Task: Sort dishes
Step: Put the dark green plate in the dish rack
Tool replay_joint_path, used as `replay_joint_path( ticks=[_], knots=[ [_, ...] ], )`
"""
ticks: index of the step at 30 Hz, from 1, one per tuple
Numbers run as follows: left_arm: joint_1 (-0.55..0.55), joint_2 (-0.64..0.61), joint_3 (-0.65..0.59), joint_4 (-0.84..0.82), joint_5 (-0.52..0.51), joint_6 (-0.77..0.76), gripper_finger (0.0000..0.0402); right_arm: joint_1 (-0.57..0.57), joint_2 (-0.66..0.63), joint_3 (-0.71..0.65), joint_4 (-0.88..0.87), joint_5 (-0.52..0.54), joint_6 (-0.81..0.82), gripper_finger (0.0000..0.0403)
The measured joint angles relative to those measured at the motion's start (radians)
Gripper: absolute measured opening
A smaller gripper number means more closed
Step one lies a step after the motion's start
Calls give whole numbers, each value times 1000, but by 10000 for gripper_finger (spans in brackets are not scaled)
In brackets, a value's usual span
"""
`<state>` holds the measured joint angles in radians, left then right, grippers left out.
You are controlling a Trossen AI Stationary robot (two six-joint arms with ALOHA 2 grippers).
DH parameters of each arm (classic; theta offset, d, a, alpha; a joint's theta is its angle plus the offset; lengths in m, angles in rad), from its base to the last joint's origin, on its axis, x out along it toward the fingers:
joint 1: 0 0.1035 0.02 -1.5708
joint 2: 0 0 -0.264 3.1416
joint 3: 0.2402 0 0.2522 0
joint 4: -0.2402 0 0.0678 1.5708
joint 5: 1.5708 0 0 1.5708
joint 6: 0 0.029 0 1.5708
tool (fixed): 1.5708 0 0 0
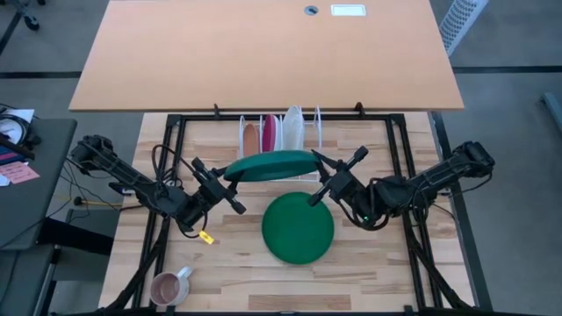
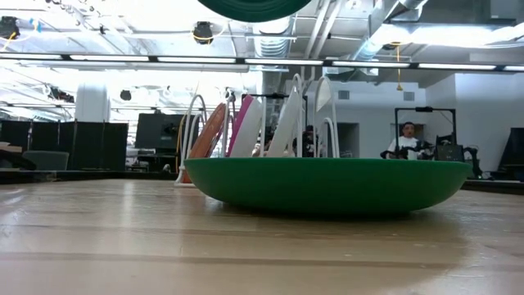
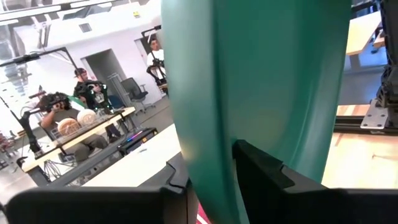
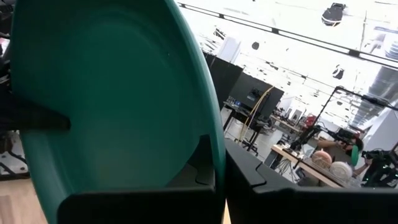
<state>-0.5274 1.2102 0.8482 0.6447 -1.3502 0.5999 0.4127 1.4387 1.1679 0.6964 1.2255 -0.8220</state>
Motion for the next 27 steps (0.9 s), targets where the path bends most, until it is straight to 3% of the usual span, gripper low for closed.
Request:
replay_joint_path(
  ticks=[10, 20, 27],
  knots=[
    [-2, -2, 0, 10, -3, 36, 27, 0, 0, 0, -12, 40, -66, 12],
    [-8, -2, 0, 6, 1, 70, 30, 1, 0, 0, -19, 57, -100, 17],
    [-8, 0, 0, 4, -13, 119, 28, 9, 0, 0, -42, 106, -100, 55]
  ],
)
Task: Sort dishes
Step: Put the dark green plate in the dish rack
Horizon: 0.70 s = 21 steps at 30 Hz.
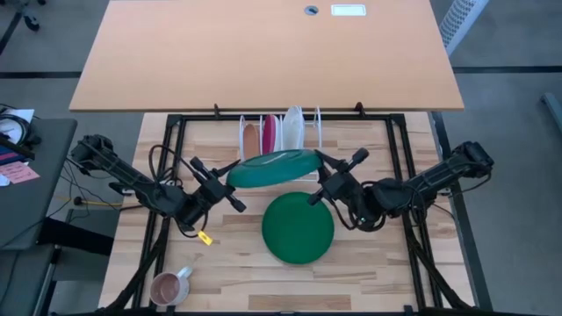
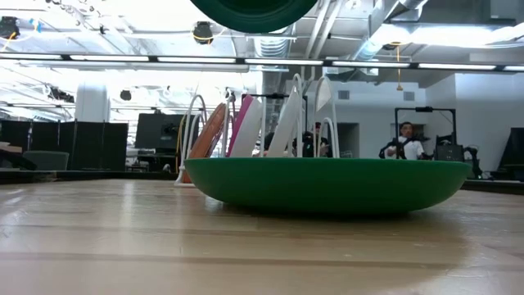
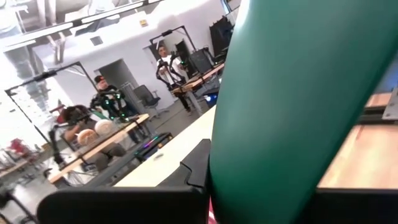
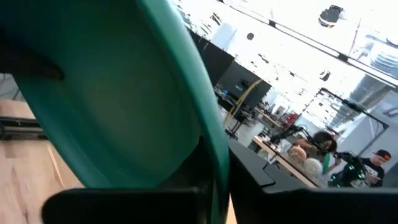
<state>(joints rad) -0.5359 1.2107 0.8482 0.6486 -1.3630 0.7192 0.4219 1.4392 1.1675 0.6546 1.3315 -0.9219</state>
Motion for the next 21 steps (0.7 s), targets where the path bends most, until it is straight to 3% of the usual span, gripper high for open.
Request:
replay_joint_path(
  ticks=[9, 21],
  knots=[
    [-3, 1, 0, 24, -48, 82, 28, 8, -11, 0, -170, 84, 10, 99],
    [-15, -7, 0, 35, -38, 87, 28, 107, -68, 0, -278, 143, 30, 108]
  ],
)
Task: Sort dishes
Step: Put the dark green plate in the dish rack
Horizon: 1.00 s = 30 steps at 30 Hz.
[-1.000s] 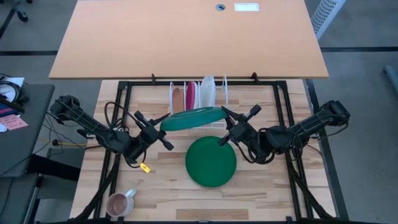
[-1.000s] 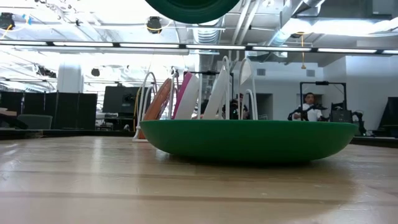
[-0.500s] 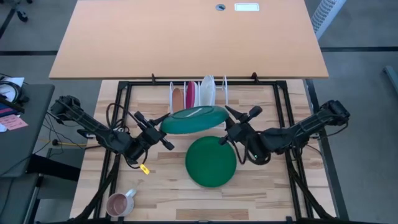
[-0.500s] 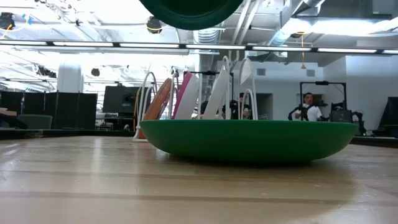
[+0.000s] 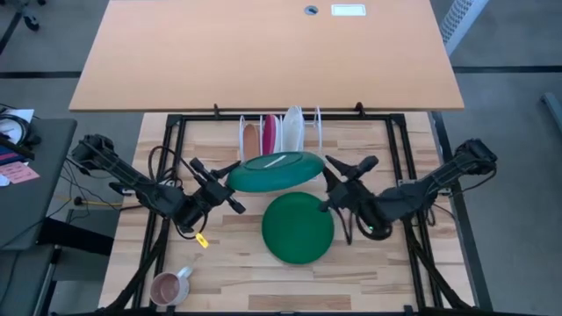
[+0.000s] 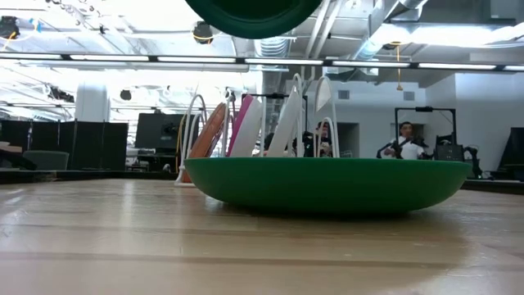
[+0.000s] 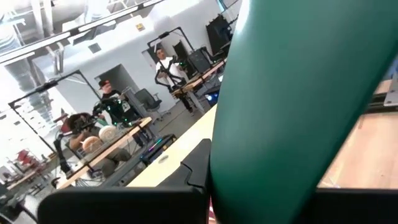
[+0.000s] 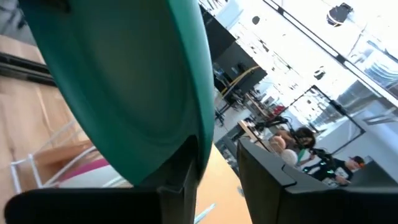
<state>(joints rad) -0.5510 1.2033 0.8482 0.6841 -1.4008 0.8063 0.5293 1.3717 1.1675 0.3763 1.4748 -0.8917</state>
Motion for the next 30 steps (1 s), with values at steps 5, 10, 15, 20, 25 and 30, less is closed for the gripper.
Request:
replay_joint_path(
  ticks=[5, 10, 15, 20, 25, 30],
  knots=[
    [-47, -36, 9, -5, -46, 5, 28, 98, -63, 5, 8, 118, 12, 108],
    [-131, -104, 7, 29, 15, -34, 28, 192, -96, -1, -27, 119, 73, 108],
    [-218, -184, 8, 28, 45, -108, 28, 254, -123, 1, -73, 116, 118, 108],
    [-256, -261, 8, 31, 175, -142, 28, 274, -122, 0, -184, 100, 156, 108],
    [-220, -347, 8, 61, 453, -205, 28, 271, -153, 0, -339, 99, 306, 108],
    [-125, -413, 9, 150, 528, -267, 27, 267, -192, 0, -542, 99, 504, 108]
  ],
)
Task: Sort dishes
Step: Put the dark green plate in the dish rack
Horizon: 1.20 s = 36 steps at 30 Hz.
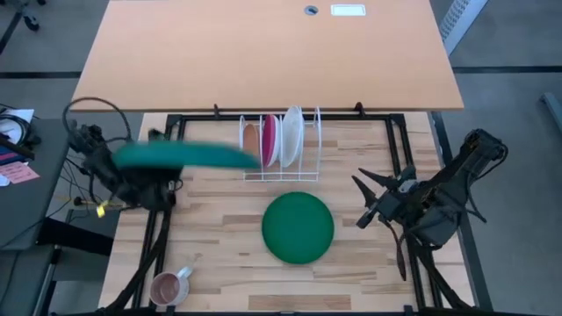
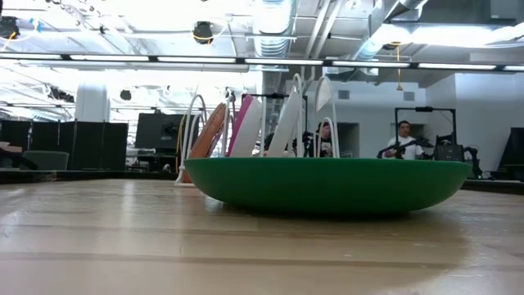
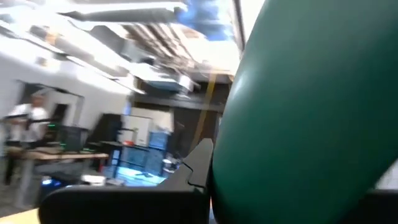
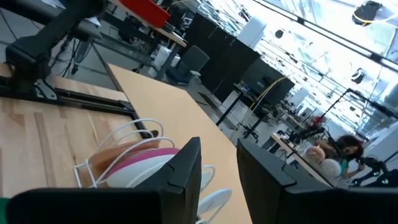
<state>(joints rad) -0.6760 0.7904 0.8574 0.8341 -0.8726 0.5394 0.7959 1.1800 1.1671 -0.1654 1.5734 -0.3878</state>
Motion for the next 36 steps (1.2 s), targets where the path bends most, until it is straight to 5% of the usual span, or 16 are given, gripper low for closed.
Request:
replay_joint_path(
  ticks=[7, 25, 36],
  knots=[
    [129, -75, 0, 102, 4, 56, 26, 0, -36, 0, -154, -1, 179, 108],
    [295, 12, 41, -14, 17, -35, 24, 0, -36, 0, -156, -3, 178, 108],
    [295, 187, 402, -581, 105, -189, 23, 0, -36, 0, -156, -3, 177, 108]
  ],
)
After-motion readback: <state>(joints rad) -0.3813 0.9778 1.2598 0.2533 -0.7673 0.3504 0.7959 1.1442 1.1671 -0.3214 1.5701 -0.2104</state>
